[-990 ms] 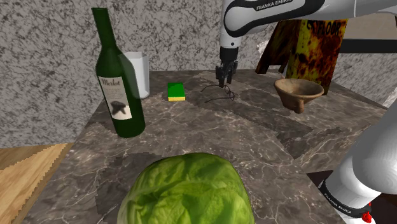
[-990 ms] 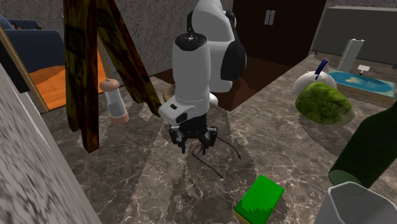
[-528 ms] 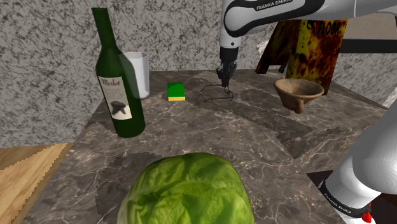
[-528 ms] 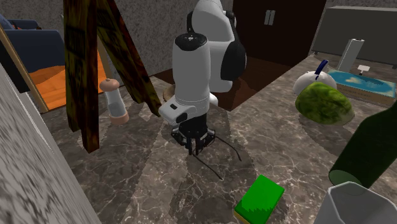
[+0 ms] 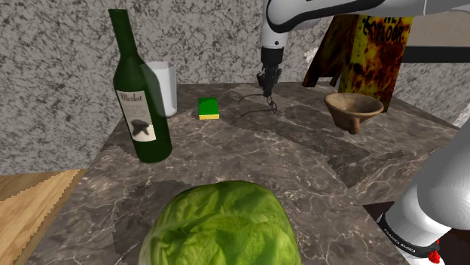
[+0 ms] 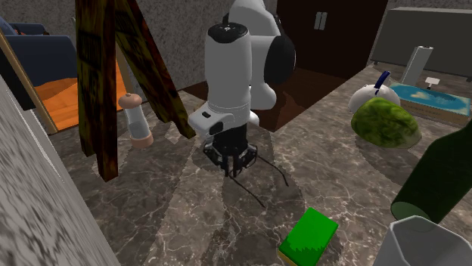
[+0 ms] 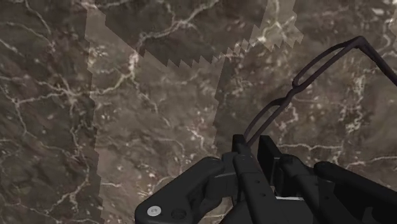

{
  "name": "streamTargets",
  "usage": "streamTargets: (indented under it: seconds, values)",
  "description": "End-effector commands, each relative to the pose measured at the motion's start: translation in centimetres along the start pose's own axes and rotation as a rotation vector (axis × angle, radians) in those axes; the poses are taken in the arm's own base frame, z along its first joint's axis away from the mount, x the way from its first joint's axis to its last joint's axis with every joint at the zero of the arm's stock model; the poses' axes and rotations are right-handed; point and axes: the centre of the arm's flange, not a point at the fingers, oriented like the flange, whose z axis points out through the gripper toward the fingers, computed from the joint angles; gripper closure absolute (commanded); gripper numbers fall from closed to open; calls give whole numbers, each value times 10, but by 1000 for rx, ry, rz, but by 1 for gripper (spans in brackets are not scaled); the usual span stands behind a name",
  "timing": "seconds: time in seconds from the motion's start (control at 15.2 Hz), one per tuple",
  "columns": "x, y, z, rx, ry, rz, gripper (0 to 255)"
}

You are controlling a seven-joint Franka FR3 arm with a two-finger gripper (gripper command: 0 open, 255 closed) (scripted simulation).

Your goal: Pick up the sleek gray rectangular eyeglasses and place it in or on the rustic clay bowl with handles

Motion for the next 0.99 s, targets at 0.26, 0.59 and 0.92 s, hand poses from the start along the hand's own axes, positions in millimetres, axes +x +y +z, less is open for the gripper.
streamTargets:
  seconds: [0.26,0.59,0.92]
  values:
    - [0,2,-31,0,0,0,255]
    - [-1,2,-57,0,0,0,255]
    - [-2,2,-84,0,0,0,255]
